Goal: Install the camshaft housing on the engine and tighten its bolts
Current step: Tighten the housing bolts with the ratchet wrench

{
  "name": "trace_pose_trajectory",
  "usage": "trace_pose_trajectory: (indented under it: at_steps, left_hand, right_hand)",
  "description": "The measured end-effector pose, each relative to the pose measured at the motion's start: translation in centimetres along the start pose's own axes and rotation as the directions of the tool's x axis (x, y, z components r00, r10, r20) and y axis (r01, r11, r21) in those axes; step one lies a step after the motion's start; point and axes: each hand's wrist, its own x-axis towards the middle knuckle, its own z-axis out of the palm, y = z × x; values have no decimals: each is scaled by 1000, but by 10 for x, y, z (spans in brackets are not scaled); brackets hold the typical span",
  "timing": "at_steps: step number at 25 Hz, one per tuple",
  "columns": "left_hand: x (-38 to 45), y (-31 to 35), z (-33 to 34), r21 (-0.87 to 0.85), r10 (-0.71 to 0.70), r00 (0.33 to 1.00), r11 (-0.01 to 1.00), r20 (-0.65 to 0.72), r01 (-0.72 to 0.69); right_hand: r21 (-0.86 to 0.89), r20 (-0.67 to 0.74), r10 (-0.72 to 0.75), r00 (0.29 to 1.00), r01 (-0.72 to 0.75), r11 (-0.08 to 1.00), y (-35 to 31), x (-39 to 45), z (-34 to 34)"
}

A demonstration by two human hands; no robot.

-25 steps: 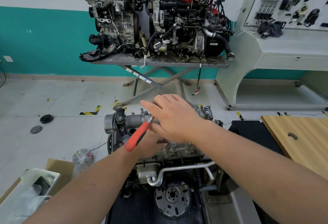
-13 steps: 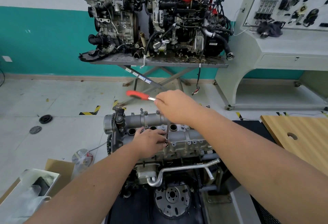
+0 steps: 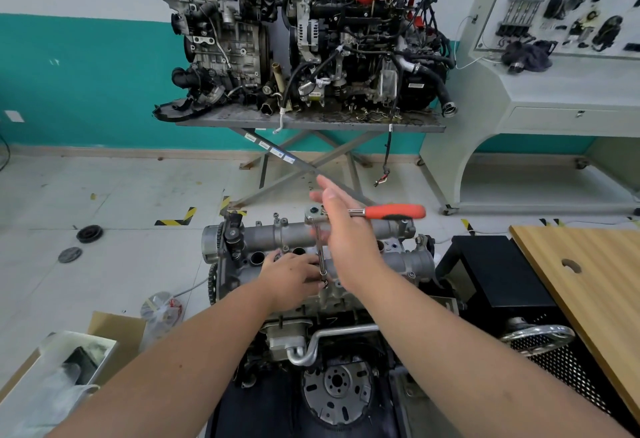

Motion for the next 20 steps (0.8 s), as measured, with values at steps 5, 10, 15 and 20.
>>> trace_pose_trajectory:
  at_steps: [5,10,15,20]
  left_hand:
    - [1,0,1,37,-2,1000,999,-7,2]
    - [-1,0,2,0,104,989,995,-108,-105]
    - [-4,3,-2,-36,137,982,989,-133,-143]
    - [-4,4,-3,7,45,998,999,-52,-45]
  right_hand:
    - [-622,316,-673,668,682,385,6,4,-19]
    - [-672,680,-455,575,737,-74,-14,19,-22]
    - [-620,780,-139,610,783,-42,-36,17,-30]
    - [-634,771,20,637,770,-67,-51,18,-24]
